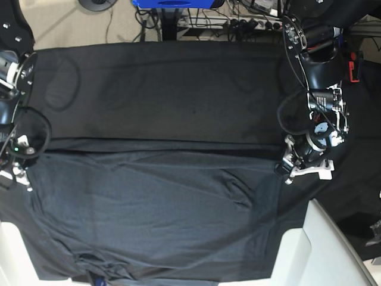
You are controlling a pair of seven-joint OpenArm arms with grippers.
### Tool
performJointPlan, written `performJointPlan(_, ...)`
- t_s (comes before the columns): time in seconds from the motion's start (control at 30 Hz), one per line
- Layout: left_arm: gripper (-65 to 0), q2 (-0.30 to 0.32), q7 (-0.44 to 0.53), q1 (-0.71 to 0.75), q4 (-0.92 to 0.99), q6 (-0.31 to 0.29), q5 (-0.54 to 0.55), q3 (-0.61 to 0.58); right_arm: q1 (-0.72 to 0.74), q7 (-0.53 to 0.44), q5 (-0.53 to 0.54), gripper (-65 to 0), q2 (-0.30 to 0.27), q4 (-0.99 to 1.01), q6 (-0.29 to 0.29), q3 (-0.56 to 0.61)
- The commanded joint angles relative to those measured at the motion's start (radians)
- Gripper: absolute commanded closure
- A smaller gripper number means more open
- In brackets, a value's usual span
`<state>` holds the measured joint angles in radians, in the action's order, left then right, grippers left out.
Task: Fold the T-shirt properly
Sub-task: 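Pull the grasped edge with both grippers toward the hem, folding the shirt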
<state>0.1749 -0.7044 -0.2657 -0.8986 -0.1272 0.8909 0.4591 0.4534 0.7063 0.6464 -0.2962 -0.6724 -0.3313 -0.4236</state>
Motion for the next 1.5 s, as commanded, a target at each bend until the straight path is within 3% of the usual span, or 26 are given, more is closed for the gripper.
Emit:
performJointPlan(0.0,0.0,0.016,0.009,-0.024,-0.018,-0.01,0.018,0.002,0.032,-0.006,-0.001,-1.4,-0.018,-0.016,0.008,0.038)
performJointPlan(0.13,0.0,0.018,0.009,-0.024,-0.018,-0.01,0.018,0.004,0.054,-0.017,0.0,-1.4,-0.018,-0.014,0.008,0.147)
performJointPlan(0.3,0.0,0.018,0.012,-0.024,-0.018,-0.01,0.018,0.011,0.072,-0.03,0.0,-1.4,-0.016,-0.013,0.008,0.151)
performJointPlan(0.47,0.0,0.018,0.012,-0.024,-0.018,-0.01,0.012,0.097,0.074,-0.037,-0.001,-1.4,-0.016,-0.013,0.007,0.153)
performJointPlan(1.47,0.0,0.027,0.048,-0.025,-0.018,-0.01,0.012,0.06,0.094,-0.064,-0.001,-2.4,-0.008,-0.013,0.01,0.154)
